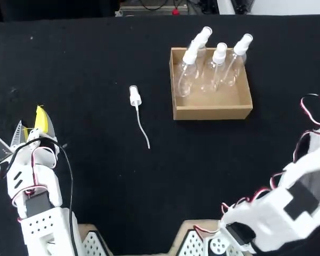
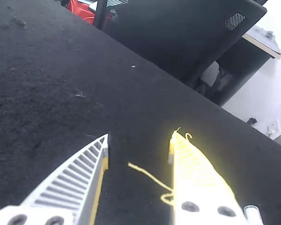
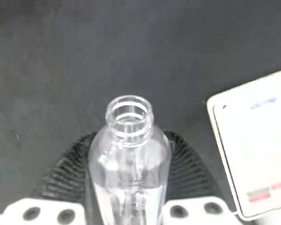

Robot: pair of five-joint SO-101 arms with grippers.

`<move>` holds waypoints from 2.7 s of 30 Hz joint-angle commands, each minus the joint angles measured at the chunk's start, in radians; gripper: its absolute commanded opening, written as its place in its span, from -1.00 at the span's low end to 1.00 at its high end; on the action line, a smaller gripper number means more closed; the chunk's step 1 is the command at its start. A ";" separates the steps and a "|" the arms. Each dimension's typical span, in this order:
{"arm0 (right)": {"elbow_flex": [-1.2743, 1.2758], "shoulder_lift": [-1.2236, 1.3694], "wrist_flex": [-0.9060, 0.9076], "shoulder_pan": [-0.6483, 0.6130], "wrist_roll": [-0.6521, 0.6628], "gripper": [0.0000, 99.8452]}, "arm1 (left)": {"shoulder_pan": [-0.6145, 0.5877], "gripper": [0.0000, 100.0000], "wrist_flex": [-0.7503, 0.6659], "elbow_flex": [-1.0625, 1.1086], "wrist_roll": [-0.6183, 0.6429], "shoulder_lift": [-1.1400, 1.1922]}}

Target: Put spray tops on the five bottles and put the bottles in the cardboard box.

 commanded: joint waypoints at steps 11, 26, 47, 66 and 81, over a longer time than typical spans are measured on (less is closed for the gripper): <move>0.773 -0.622 -0.789 -0.074 -0.135 -0.98 | 0.013 -0.60 -0.025 -0.012 0.003 -0.011; 1.282 -0.762 -1.389 -0.187 -0.285 -0.97 | 0.013 -0.60 -0.025 -0.012 0.003 -0.011; 1.523 -0.768 -1.694 -0.189 -0.288 -0.70 | 0.013 -0.60 -0.025 -0.012 0.003 -0.011; 1.572 -0.768 -1.691 -0.118 -0.288 -0.38 | 0.015 -0.60 -0.026 -0.012 0.003 -0.011; 1.567 -0.872 -1.465 -0.115 -0.288 -0.38 | 0.054 -0.60 -0.026 -0.012 0.002 -0.011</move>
